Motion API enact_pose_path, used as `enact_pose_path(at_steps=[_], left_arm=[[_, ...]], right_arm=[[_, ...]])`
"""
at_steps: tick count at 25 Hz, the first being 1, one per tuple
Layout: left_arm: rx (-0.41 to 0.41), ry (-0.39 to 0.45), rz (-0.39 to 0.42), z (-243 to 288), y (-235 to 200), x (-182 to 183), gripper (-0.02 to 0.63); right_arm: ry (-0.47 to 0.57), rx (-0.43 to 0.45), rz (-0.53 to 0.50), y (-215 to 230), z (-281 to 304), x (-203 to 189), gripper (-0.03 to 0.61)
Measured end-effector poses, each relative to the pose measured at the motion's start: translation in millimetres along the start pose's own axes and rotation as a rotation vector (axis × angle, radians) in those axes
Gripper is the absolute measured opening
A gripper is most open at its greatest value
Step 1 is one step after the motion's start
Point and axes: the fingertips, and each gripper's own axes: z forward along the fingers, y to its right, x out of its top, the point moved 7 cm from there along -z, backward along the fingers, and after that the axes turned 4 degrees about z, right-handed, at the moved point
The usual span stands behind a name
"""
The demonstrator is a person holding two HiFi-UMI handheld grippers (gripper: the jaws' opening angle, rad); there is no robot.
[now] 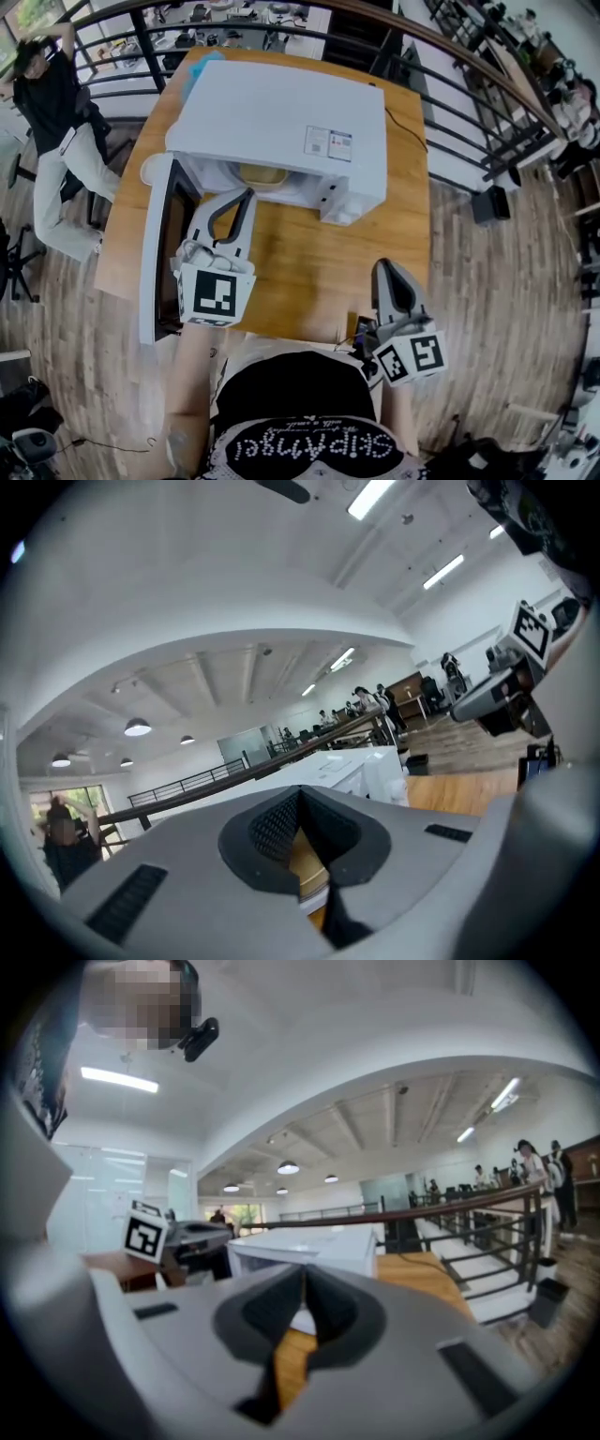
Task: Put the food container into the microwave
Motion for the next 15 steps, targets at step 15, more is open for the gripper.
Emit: enact_pose_path(at_steps=[15], left_arm=[[0.200, 0.168, -0.373, -78.2, 13.6, 29.2, 0.031]], right_arm=[[0.069, 0.045, -0.031, 13.7, -27.7, 15.2, 0.035]])
